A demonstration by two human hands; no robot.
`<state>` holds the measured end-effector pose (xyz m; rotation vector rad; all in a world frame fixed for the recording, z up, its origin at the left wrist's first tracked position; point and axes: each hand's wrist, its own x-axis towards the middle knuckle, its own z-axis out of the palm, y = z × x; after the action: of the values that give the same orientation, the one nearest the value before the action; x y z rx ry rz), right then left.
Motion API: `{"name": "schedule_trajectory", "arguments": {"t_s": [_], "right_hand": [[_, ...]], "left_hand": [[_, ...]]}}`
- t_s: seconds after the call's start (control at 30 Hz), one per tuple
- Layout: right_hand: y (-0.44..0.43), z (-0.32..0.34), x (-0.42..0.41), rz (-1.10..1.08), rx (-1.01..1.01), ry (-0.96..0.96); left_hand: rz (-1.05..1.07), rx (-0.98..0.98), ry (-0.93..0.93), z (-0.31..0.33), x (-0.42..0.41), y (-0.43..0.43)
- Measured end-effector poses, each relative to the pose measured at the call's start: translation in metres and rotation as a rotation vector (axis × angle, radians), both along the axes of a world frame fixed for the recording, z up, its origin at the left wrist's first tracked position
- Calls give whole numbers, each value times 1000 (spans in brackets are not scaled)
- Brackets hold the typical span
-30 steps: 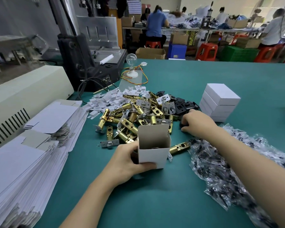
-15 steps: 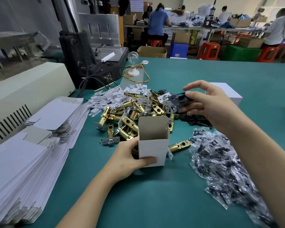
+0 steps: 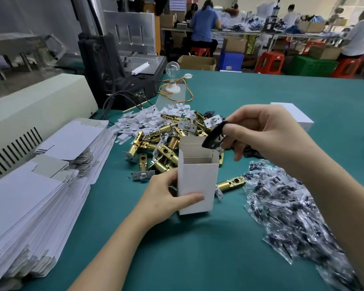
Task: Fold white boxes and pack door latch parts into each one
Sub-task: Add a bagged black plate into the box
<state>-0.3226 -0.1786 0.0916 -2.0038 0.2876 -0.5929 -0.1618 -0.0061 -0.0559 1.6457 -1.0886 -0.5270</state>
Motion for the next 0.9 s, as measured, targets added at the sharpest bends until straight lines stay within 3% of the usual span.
{"name": "schedule_trajectory", "arguments": {"t_s": [0.17, 0.3, 0.67, 0.8, 0.9], "right_hand": [[6, -12, 19, -176, -472, 130], [16, -13, 32, -103, -577, 240], [24, -13, 49, 178, -506, 564], [21, -8, 41, 117, -424, 407], [-6, -2, 26, -101, -301, 217]], "left_hand": [[-48, 36, 20, 2, 1, 1], [-54, 35, 15, 1, 1, 1], [-86, 40, 65, -1, 5, 0], [-96, 45, 61, -2, 8, 0], [-106, 46, 57, -1, 8, 1]]}}
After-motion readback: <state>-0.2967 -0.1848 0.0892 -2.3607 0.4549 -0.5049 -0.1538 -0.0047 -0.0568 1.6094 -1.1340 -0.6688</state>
